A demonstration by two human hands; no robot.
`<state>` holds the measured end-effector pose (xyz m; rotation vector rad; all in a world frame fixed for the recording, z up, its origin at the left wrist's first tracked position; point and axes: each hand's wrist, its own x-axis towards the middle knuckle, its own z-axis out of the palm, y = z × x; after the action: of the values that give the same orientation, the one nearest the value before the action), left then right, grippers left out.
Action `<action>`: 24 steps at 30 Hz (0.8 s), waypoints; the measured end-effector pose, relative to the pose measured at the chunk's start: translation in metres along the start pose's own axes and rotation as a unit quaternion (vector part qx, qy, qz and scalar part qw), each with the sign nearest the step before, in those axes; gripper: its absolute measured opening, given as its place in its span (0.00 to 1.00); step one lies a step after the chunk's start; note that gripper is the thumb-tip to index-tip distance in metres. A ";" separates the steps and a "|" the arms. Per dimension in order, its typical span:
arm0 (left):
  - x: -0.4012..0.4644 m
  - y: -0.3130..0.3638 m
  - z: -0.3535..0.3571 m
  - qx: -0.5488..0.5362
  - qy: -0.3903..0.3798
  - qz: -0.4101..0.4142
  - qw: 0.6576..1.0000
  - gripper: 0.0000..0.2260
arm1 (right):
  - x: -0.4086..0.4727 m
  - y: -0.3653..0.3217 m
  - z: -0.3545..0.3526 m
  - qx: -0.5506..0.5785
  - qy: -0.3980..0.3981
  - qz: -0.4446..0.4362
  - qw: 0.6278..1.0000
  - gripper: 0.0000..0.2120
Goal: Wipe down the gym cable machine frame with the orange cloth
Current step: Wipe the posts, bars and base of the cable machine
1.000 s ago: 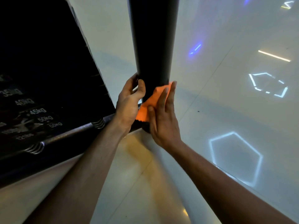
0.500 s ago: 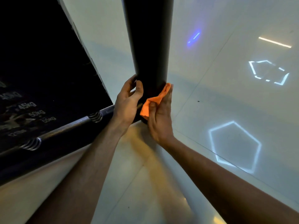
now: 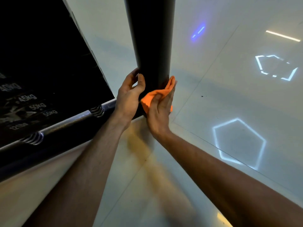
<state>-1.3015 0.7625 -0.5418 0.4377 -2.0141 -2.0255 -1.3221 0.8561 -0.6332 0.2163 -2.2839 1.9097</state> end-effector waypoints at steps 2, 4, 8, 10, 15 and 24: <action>0.000 -0.002 -0.001 0.002 -0.005 -0.002 1.000 0.22 | -0.002 -0.006 0.005 -0.012 0.022 0.014 1.000 0.33; -0.002 -0.002 -0.002 0.004 -0.007 -0.003 1.000 0.22 | -0.001 0.012 -0.014 -0.048 -0.028 -0.059 0.997 0.37; -0.001 0.000 -0.003 0.019 -0.013 -0.007 1.000 0.20 | 0.017 0.034 -0.050 -0.165 -0.145 -0.134 0.966 0.45; -0.001 -0.001 -0.003 0.017 -0.019 -0.013 1.000 0.20 | 0.019 0.036 -0.057 -0.190 -0.159 -0.153 0.957 0.45; 0.001 -0.003 -0.001 -0.035 -0.012 -0.008 0.999 0.23 | -0.005 -0.004 -0.002 -0.033 0.012 -0.027 0.999 0.35; 0.002 -0.001 -0.007 -0.005 -0.041 -0.011 0.999 0.27 | 0.015 0.045 -0.038 -0.317 -0.084 -0.275 0.904 0.41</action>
<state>-1.3012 0.7554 -0.5427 0.3817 -2.0544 -2.0976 -1.3449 0.9017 -0.6669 0.8458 -2.4485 0.8561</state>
